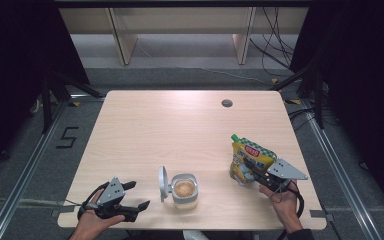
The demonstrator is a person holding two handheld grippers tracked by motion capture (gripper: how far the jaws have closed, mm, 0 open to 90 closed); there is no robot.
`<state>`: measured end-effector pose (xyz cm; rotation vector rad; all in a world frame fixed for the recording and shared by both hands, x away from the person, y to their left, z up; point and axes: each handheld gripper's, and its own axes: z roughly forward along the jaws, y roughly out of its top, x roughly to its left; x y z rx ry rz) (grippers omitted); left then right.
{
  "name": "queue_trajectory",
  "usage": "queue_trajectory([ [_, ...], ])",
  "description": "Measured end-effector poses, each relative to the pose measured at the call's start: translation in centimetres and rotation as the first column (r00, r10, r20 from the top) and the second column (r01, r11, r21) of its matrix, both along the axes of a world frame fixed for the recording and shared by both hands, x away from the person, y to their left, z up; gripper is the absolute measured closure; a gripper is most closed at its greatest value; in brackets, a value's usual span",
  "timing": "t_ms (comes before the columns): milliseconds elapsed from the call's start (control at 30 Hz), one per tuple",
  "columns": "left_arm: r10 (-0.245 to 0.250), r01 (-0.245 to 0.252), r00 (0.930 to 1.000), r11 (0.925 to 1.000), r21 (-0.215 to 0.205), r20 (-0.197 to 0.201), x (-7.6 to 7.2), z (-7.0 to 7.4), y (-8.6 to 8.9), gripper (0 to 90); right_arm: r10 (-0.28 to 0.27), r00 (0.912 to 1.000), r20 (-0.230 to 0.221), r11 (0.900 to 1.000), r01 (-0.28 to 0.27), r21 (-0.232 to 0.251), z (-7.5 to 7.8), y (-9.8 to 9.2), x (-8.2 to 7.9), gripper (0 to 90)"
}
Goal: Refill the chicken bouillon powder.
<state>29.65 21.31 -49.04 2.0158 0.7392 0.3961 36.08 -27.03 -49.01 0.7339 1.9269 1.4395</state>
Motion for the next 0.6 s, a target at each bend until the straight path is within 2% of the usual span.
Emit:
queue_trajectory([
  [67,-0.001,0.001,1.0000,1.0000,0.001,0.000,0.0,0.0,0.0,18.8,-0.011,0.9998,-0.017,1.000,0.012,0.019,-0.1,0.0,-0.3,74.3],
  [100,-0.002,0.002,1.0000,1.0000,0.002,0.001,0.0,0.0,0.0,18.8,0.001,1.0000,-0.009,1.000,-0.001,0.006,0.0,-0.1,-0.2,73.9],
  [133,0.000,0.000,1.0000,1.0000,0.001,0.000,0.0,0.0,0.0,18.8,-0.008,0.9999,0.006,1.000,0.008,-0.007,0.0,-0.1,-0.2,73.5],
  [200,0.000,0.000,1.0000,1.0000,0.001,0.000,0.0,0.0,0.0,18.8,0.003,1.0000,0.000,1.000,-0.003,-0.004,0.0,0.0,-0.2,72.8],
  [267,0.000,0.000,1.0000,1.0000,0.002,0.000,0.0,0.0,0.0,18.8,-0.011,0.9992,-0.038,1.000,0.011,0.011,0.1,0.1,-0.4,69.7],
  [333,0.000,0.000,1.0000,1.0000,0.005,0.004,0.0,0.0,0.1,18.8,-0.028,0.9995,-0.013,1.000,0.028,0.009,0.1,-0.1,-0.3,68.0],
  [367,-0.002,0.002,1.0000,1.0000,0.007,0.003,0.0,0.0,0.1,18.8,-0.032,0.9992,-0.022,0.999,0.033,0.021,0.1,-0.1,-0.4,66.0],
  [400,0.001,-0.001,1.0000,1.0000,0.006,0.004,0.0,0.0,0.1,18.8,-0.033,0.9985,-0.042,0.999,0.035,0.032,0.2,-0.1,-0.6,63.1],
  [433,-0.001,0.001,1.0000,1.0000,0.006,0.003,0.0,0.0,0.1,18.8,-0.030,0.9953,-0.092,0.999,0.034,0.039,0.4,0.0,-0.8,58.6],
  [533,0.003,-0.003,1.0000,1.0000,0.000,-0.007,0.0,0.0,0.1,18.8,-0.047,0.9837,-0.174,0.991,0.067,0.113,0.6,0.0,-1.1,48.2],
  [567,0.002,-0.002,1.0000,0.9999,-0.014,-0.003,0.0,0.0,0.0,18.7,-0.074,0.9797,-0.187,0.989,0.095,0.109,0.7,-0.1,-1.4,45.1],
  [600,-0.004,0.004,1.0000,1.0000,-0.002,0.001,0.0,0.1,0.0,18.8,-0.068,0.9827,-0.172,0.990,0.088,0.112,0.7,-0.1,-1.4,43.7],
])
